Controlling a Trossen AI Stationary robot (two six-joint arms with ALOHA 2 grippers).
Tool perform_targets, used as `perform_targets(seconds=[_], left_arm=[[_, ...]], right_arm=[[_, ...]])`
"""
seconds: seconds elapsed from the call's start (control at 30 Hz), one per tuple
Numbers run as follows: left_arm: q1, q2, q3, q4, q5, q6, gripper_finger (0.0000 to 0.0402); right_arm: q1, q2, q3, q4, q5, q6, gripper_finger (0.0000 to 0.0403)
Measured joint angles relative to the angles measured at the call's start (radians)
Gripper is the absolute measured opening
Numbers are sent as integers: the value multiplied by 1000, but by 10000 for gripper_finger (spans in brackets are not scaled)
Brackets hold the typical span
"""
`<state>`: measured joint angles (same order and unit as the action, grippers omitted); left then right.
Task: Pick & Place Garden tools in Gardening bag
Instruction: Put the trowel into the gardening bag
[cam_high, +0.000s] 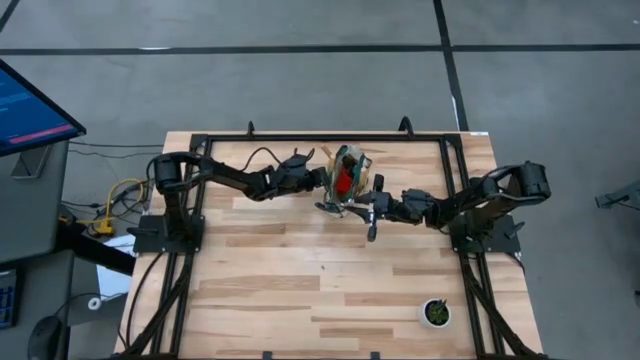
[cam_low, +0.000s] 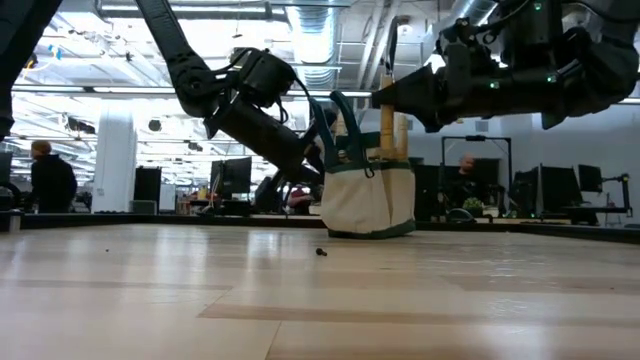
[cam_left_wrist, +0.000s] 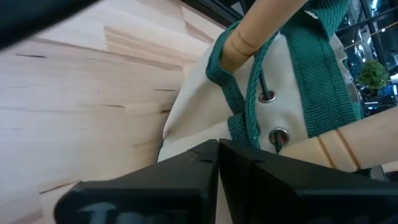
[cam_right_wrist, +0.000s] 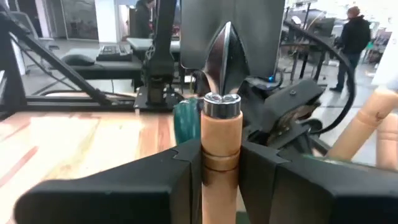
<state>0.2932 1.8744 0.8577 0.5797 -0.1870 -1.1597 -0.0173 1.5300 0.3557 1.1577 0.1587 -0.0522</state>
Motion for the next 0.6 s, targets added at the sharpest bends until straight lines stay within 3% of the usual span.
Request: perform_targets(seconds=[0.6], left_arm=[[-47, -1, 0, 19, 17, -28, 2]], right_arm=[[-31, 164, 88, 136, -57, -9, 70]])
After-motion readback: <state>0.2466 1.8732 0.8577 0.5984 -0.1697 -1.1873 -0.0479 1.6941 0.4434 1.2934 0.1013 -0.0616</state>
